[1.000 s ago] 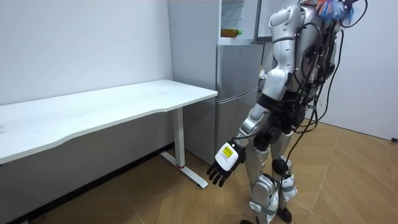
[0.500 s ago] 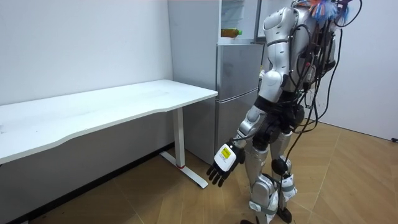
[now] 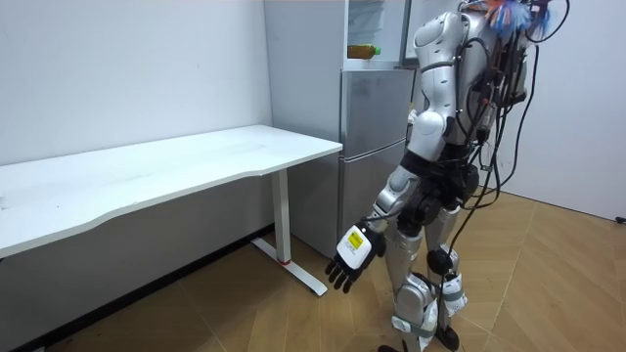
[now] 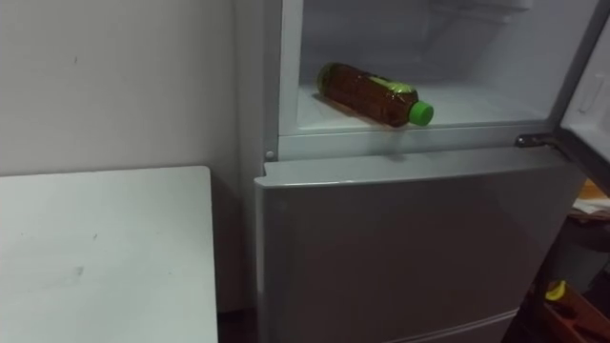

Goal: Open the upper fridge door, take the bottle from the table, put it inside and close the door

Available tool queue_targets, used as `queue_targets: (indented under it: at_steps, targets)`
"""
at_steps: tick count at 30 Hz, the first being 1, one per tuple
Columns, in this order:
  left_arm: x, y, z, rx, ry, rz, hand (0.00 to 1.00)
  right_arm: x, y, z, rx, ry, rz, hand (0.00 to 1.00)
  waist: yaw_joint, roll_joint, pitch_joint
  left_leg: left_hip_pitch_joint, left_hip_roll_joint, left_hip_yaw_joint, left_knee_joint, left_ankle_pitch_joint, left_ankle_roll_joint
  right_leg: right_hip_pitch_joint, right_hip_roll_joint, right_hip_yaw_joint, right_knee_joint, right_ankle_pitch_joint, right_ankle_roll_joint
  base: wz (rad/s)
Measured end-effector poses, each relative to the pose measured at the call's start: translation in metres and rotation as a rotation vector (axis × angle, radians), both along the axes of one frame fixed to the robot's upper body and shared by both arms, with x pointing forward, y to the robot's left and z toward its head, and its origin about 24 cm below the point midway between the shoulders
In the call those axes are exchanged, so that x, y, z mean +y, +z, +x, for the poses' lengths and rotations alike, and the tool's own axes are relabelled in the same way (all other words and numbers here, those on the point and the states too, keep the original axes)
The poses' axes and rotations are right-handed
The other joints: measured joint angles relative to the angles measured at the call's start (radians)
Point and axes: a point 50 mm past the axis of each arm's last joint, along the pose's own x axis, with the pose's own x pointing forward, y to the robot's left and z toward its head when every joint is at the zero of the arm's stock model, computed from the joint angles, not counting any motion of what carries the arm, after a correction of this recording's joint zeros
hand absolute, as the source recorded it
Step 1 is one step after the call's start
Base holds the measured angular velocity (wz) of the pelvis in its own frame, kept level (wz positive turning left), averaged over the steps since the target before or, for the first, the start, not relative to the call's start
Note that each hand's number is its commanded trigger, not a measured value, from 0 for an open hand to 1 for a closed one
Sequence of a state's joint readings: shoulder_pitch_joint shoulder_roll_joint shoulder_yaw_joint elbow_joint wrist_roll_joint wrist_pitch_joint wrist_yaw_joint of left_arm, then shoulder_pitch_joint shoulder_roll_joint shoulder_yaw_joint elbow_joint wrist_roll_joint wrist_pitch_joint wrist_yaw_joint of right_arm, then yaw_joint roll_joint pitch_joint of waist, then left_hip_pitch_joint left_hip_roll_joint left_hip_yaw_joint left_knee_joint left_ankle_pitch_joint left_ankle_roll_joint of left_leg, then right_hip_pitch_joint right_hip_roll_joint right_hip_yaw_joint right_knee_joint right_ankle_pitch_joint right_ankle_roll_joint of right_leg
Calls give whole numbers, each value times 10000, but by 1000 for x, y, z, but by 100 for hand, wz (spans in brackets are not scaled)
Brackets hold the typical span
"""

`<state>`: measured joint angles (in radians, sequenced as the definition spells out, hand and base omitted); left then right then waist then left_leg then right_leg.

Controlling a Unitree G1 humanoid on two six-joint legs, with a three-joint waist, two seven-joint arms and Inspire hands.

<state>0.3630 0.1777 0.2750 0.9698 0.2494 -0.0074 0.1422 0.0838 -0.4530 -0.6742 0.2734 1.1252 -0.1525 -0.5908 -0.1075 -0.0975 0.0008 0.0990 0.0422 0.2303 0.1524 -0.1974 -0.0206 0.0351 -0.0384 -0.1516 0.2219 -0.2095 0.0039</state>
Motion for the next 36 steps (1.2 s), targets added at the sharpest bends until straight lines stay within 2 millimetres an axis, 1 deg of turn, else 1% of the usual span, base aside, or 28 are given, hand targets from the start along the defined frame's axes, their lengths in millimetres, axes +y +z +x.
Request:
queue_targets:
  at_steps: [1,4,7,11,17,21,26,30,36]
  targets:
    - [0,0,-1,28,-9,-14,0,0,9,2,-171,43,-361,0,21,10,1,4,5,0,1,0,0,5,7,1,3,4,-5,0]
    - [0,0,-2,87,-43,-24,0,0,28,5,-346,201,-1164,0,23,17,3,3,11,-4,6,1,-1,24,9,-7,-3,9,-11,0]
    - [-1,0,0,65,-90,-36,0,4,39,9,34,341,-2167,0,41,22,7,-3,10,6,11,2,-1,2,6,5,14,7,-9,0]
    - [-1,0,0,85,-85,-39,0,8,52,16,53,453,-2963,0,53,11,7,-9,11,3,11,1,-1,-8,3,2,35,0,-8,0]
    - [-1,0,-2,111,-61,-23,0,15,56,21,37,747,-3208,0,73,16,9,-24,-4,6,13,1,-1,-84,-22,3,141,-31,-7,-1]
    - [-1,0,0,0,-109,-73,0,20,58,25,408,958,-3761,0,113,22,11,-24,-17,22,22,3,1,-148,-43,18,248,-76,-10,-1]
    - [-2,-1,-5,129,-105,-265,0,26,59,29,462,1228,-3917,0,131,9,15,-19,-26,30,93,3,1,-148,-68,22,322,-117,-3,0]
    - [-2,-1,-8,135,-120,-295,0,27,59,27,486,1275,-3973,0,231,10,16,-23,-24,28,133,3,1,-148,-77,14,352,-128,-11,0]
    - [-3,-1,-14,274,-72,-315,0,27,58,26,560,1212,-3947,0,289,1,15,-23,-25,17,140,3,1,-142,-83,-2,361,-128,-11,0]
